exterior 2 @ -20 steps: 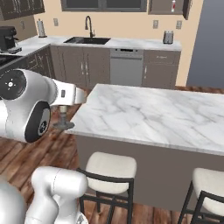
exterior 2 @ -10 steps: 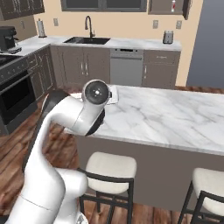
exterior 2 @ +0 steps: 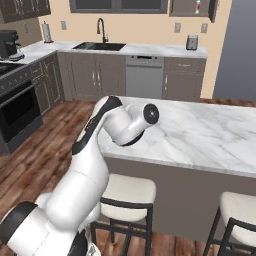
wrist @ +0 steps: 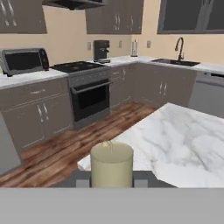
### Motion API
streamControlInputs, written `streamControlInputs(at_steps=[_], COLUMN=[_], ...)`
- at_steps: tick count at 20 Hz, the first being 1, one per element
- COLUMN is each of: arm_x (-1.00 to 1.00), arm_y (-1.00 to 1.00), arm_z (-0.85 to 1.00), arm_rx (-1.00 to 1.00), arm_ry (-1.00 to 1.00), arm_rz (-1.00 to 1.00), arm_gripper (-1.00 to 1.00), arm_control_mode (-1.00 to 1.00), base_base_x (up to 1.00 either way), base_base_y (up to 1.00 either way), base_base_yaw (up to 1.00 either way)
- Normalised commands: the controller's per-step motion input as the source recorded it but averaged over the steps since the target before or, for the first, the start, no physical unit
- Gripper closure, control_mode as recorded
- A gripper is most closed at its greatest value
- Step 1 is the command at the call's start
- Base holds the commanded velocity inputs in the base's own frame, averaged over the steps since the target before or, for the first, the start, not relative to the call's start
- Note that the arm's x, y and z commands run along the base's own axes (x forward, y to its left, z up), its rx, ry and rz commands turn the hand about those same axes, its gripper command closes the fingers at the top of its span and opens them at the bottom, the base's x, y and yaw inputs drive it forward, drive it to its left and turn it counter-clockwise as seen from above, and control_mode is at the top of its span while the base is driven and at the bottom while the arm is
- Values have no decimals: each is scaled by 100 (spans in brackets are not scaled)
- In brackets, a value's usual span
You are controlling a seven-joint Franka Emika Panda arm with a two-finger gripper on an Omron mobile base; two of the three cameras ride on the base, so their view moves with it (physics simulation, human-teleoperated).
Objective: Get the candle and the liquor from the cabinet and move them to the dining counter.
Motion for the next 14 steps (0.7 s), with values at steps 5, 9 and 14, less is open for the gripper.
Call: streamControlInputs(at_steps=[5,9,14], arm_x=[97,91,86], arm_y=[-23,-12,0], arm_z=[-41,-44,-45], arm_rx=[9,9,6], arm_ry=[0,0,1], arm_rz=[34,32,25], arm_gripper=[100,100,100], arm_control_mode=[-100,-100,-100], base_base_x=[0,0,0], base_base_y=[0,0,0], base_base_yaw=[0,0,0])
